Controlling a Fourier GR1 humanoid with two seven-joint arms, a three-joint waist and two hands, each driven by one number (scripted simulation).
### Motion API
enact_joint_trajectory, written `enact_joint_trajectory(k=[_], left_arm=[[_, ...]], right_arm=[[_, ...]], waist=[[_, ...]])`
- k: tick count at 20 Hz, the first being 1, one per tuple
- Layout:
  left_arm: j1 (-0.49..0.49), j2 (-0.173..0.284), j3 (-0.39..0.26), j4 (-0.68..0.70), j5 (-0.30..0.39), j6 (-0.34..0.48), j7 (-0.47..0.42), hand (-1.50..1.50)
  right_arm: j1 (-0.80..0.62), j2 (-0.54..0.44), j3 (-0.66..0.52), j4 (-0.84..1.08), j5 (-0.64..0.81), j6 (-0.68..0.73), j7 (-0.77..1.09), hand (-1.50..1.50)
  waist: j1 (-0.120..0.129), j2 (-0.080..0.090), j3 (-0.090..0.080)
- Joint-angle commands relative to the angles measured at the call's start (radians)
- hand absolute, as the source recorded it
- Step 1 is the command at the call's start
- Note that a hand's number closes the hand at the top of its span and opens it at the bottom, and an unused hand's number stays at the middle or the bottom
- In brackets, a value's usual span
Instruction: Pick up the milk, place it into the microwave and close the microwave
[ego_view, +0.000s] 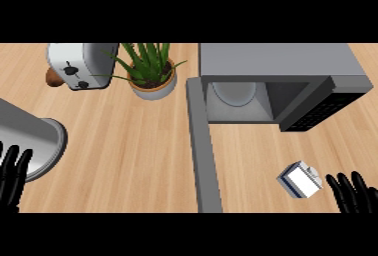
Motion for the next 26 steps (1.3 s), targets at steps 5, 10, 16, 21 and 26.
enact_joint_trajectory(k=[5,10,16,21,26], left_arm=[[0.173,-0.027,0.006,0.010,0.007,-0.100,-0.149,-1.50],[0.201,-0.031,0.025,-0.012,0.024,-0.123,-0.151,-1.50],[0.186,-0.032,0.011,-0.047,0.003,-0.104,-0.120,-1.50],[0.145,-0.032,-0.038,-0.013,-0.026,-0.057,-0.120,-1.50],[0.187,-0.032,-0.083,-0.013,-0.055,-0.061,-0.155,-1.50]], right_arm=[[-0.099,0.045,-0.052,0.151,0.122,-0.082,-0.093,-1.50],[-0.090,0.032,-0.091,0.225,0.094,-0.058,-0.129,-1.50],[-0.246,0.012,-0.181,0.480,0.144,-0.104,-0.240,-1.50],[-0.316,-0.022,-0.250,0.658,0.184,-0.141,-0.329,-1.50],[-0.396,-0.094,-0.316,0.769,0.145,-0.099,-0.349,-1.50]], waist=[[0.008,0.000,0.000],[0.004,0.001,0.000],[0.006,0.002,0.000],[0.003,0.003,0.001],[0.006,0.002,0.000]])
